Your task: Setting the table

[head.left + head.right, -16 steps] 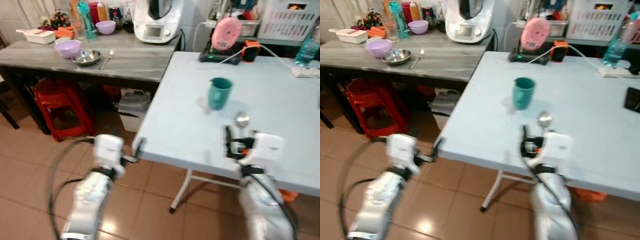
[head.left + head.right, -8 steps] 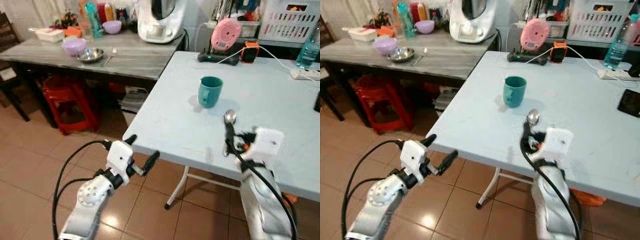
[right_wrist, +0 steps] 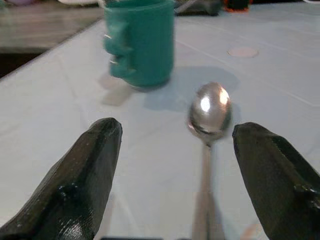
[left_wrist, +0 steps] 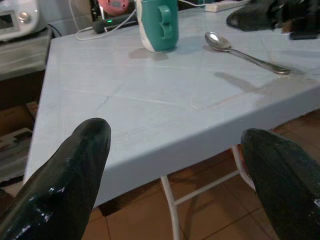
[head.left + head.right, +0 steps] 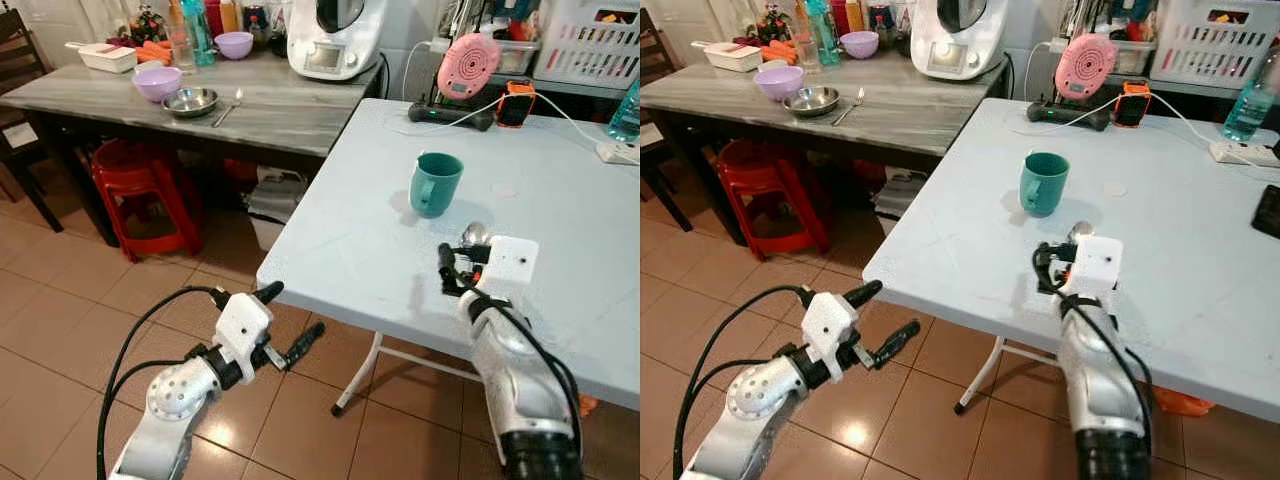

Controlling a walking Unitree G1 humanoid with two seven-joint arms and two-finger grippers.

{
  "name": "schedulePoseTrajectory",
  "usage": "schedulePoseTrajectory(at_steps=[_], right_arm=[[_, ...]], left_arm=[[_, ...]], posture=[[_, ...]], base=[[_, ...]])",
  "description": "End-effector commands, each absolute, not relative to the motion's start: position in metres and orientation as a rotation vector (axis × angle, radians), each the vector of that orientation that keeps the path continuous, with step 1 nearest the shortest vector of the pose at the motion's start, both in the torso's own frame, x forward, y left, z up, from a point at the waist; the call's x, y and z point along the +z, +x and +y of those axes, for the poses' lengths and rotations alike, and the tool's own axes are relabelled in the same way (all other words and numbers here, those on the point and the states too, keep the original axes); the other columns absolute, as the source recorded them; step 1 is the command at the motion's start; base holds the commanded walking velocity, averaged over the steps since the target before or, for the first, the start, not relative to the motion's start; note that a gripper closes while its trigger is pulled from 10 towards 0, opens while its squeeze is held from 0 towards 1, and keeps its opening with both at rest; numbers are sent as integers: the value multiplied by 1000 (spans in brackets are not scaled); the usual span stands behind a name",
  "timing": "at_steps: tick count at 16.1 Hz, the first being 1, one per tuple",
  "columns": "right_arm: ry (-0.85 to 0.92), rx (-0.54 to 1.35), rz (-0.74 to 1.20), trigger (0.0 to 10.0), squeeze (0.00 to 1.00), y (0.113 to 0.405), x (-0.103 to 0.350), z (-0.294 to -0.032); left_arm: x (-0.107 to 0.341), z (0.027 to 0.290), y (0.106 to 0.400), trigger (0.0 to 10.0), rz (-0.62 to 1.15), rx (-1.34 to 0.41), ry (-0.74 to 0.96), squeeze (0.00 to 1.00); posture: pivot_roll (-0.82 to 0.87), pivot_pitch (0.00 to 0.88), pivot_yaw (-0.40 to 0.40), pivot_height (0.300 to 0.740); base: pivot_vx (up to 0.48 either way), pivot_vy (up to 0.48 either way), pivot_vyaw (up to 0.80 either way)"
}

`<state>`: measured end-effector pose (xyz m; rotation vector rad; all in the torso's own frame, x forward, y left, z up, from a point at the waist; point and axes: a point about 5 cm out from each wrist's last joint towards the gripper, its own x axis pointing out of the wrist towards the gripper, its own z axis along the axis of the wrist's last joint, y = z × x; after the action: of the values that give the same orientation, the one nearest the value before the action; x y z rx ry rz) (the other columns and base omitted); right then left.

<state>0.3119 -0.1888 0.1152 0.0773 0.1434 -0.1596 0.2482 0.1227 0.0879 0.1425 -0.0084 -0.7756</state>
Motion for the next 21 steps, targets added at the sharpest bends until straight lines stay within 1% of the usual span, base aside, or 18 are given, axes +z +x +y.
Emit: schedulePoseTrajectory(at_steps=[1,7,9,10,11,12,13,15,16,18,21], right_arm=[[72,-183,170,10000,0,315,114,-194],[31,-249,202,10000,0,326,114,-223],[44,-236,176,10000,0,329,118,-222],[42,-221,135,10000,0,328,124,-220],[51,-207,88,10000,0,325,129,-217],[54,-193,-14,10000,0,314,139,-212],[43,-189,-48,10000,0,309,143,-210],[61,-209,-80,10000,0,287,141,-205],[56,-221,-81,10000,0,276,138,-202],[57,-242,-71,10000,0,262,132,-201],[63,-246,-60,10000,0,257,131,-199]], left_arm=[[90,123,245,10000,-7,-801,146,0],[92,124,237,10000,-8,-826,127,0],[94,124,237,10000,-16,-808,105,0],[97,124,240,10000,-33,-771,73,0],[101,128,246,10000,-57,-705,68,0],[106,135,253,10000,-85,-594,48,0],[107,139,255,10000,-92,-540,36,0],[107,156,261,10000,-82,-339,-9,0],[105,159,262,10000,-66,-294,-15,0],[104,155,261,10000,-73,-323,-13,0],[108,149,264,10000,-81,-355,-23,0]], posture=[[-6,30,-2,740],[-3,46,3,740],[-5,42,4,740],[-4,36,5,740],[-4,27,1,740],[-2,15,0,740],[-2,15,0,740],[-7,0,3,740],[-12,0,8,740],[-18,0,15,740],[-25,0,28,740]], base=[[0,0,0],[0,0,0],[0,0,0],[0,0,0],[0,0,0],[0,0,0],[0,0,0],[0,0,0],[0,0,0],[0,0,-225],[0,0,-800]])
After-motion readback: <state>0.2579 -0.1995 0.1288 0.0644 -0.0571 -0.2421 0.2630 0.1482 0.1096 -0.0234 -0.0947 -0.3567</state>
